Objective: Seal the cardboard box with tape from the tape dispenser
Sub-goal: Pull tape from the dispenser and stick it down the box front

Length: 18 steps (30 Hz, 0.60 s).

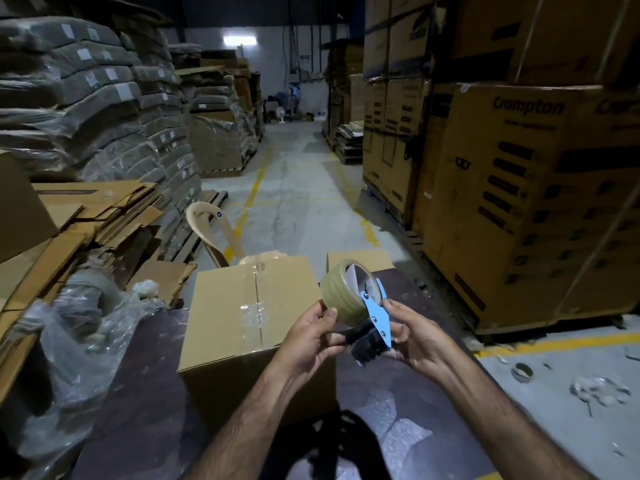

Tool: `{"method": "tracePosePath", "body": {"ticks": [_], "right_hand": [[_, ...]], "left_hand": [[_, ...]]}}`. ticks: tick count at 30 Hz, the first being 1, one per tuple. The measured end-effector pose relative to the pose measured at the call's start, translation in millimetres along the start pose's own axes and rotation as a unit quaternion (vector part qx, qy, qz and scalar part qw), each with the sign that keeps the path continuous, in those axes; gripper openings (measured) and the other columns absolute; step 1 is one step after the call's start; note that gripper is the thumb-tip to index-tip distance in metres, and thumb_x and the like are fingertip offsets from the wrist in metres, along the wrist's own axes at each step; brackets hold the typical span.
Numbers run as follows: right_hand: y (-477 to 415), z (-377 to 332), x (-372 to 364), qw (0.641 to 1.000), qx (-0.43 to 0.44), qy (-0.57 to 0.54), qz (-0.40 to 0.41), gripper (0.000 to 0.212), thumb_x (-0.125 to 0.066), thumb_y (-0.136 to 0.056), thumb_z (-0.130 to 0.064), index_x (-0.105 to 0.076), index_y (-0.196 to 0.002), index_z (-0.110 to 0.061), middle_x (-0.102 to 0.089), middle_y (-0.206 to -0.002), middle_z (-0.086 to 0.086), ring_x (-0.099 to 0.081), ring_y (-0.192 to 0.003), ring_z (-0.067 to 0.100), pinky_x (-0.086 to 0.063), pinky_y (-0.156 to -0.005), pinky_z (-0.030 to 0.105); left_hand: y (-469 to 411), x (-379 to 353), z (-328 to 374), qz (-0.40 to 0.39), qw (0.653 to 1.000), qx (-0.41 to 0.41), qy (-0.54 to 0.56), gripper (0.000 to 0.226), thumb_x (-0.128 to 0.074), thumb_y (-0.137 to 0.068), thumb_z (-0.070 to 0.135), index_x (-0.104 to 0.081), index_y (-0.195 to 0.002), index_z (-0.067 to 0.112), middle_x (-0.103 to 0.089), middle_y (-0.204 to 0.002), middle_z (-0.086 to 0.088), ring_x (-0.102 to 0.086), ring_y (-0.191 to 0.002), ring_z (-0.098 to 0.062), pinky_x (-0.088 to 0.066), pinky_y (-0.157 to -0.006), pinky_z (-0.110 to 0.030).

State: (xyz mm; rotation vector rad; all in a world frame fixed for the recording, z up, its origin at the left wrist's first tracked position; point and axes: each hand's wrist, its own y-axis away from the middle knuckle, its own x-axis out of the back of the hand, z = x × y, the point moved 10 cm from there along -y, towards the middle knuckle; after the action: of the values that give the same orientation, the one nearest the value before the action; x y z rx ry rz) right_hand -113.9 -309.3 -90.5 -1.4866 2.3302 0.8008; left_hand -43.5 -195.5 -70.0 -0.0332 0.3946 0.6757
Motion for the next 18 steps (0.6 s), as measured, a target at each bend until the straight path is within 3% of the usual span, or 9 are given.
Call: {"method": "tracePosePath", "body": {"ticks": [2,5,8,11,15,18], "right_hand": [[4,-1,17,1.000,0.000,-0.020,0.020,0.025,-0.070,-0.071,-0.021,-0.063,-0.095,-0.020,-0.066,-0.086,0.016,-0.064,-0.066,0.023,-0.059,-0.055,0.035],[8,-3,39,0.999,0.005,-0.029,0.040,0.029,-0.069,-0.073,-0.020,-0.062,-0.101,-0.018,-0.073,-0.086,0.016,-0.070,-0.067,0.023,-0.060,-0.056,0.036],[13,-1,61,0.997,0.005,-0.019,0.071,0.035,-0.071,-0.071,-0.022,-0.061,-0.104,-0.018,-0.073,-0.084,0.016,-0.069,-0.065,0.023,-0.058,-0.053,0.033],[16,9,84,0.992,-0.014,-0.012,0.121,0.033,-0.070,-0.078,-0.022,-0.061,-0.110,-0.018,-0.073,-0.079,0.014,-0.067,-0.062,0.020,-0.053,-0.049,0.027],[13,28,112,0.983,-0.031,-0.025,0.178,0.024,-0.068,-0.082,-0.021,-0.063,-0.106,-0.017,-0.073,-0.075,0.012,-0.064,-0.071,0.020,-0.049,-0.057,0.027],[10,44,126,0.976,-0.037,-0.047,0.207,0.018,-0.069,-0.081,-0.017,-0.062,-0.097,-0.018,-0.073,-0.084,0.015,-0.062,-0.073,0.020,-0.044,-0.062,0.029]], "left_hand": [[-6,-12,-9,-0.006,1.000,0.008,0.001,0.027,-0.043,-0.100,0.013,-0.054,-0.124,0.015,-0.069,-0.115,-0.012,-0.071,-0.071,-0.017,-0.055,-0.080,-0.035],[-19,-21,-27,0.000,0.999,0.030,-0.024,0.024,-0.045,-0.100,0.014,-0.059,-0.119,0.016,-0.067,-0.091,-0.005,-0.057,-0.055,-0.006,-0.050,-0.067,-0.024],[-31,-21,-49,0.029,0.995,0.066,-0.073,0.020,-0.049,-0.099,0.017,-0.066,-0.110,0.016,-0.070,-0.086,-0.001,-0.061,-0.071,-0.009,-0.041,-0.064,-0.025],[-41,-20,-74,0.054,0.987,0.108,-0.106,0.018,-0.051,-0.098,0.020,-0.069,-0.098,0.018,-0.070,-0.091,0.000,-0.063,-0.087,-0.014,-0.044,-0.070,-0.028],[-52,-17,-104,0.069,0.977,0.135,-0.151,0.017,-0.053,-0.097,0.024,-0.068,-0.094,0.018,-0.065,-0.089,0.000,-0.060,-0.085,-0.012,-0.046,-0.070,-0.028],[-57,-12,-122,0.083,0.973,0.140,-0.166,0.017,-0.051,-0.097,0.021,-0.067,-0.097,0.020,-0.065,-0.084,0.002,-0.058,-0.079,-0.009,-0.044,-0.067,-0.027]]}}
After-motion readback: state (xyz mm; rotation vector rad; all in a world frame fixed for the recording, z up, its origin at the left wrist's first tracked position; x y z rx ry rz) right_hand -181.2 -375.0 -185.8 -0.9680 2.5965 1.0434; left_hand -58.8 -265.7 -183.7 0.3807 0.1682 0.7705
